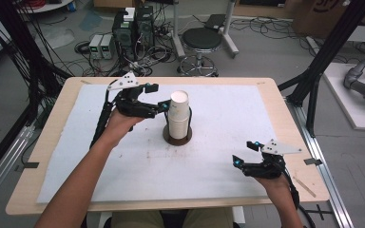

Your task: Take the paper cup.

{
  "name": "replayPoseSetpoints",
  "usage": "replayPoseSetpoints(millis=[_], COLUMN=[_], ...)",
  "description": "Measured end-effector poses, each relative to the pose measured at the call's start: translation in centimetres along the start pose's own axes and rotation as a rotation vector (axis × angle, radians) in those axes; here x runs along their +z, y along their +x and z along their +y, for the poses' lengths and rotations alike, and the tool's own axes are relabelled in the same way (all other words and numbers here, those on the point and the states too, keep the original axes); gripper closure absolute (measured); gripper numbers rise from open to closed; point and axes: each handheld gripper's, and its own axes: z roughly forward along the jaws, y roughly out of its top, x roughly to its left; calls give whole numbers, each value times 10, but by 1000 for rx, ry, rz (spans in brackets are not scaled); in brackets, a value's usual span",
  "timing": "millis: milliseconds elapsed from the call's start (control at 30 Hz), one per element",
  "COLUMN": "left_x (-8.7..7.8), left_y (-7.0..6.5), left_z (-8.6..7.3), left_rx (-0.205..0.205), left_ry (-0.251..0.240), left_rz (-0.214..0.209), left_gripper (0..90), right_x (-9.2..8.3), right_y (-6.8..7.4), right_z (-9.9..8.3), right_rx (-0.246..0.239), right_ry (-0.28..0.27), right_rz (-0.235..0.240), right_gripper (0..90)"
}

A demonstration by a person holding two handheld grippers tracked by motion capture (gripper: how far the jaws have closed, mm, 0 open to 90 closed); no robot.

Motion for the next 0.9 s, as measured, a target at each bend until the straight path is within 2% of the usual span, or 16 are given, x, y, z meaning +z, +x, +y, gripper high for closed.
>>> replayPoseSetpoints(millis=[233, 667, 900], left_x=[19, 48, 57], left_y=[-1, -1, 0], left_z=[2, -8, -12], left_rx=[10, 10, 10], left_ry=[11, 75, 96], left_rz=[0, 12, 8], left_gripper=[165, 169, 218], right_x=[-1, -1, -2], right_y=[-1, -1, -1], right_z=[0, 0, -1], right_rx=[-3, -1, 1], right_ry=[-3, -5, -4], right_rz=[-1, 6, 7], right_gripper=[189, 189, 189])
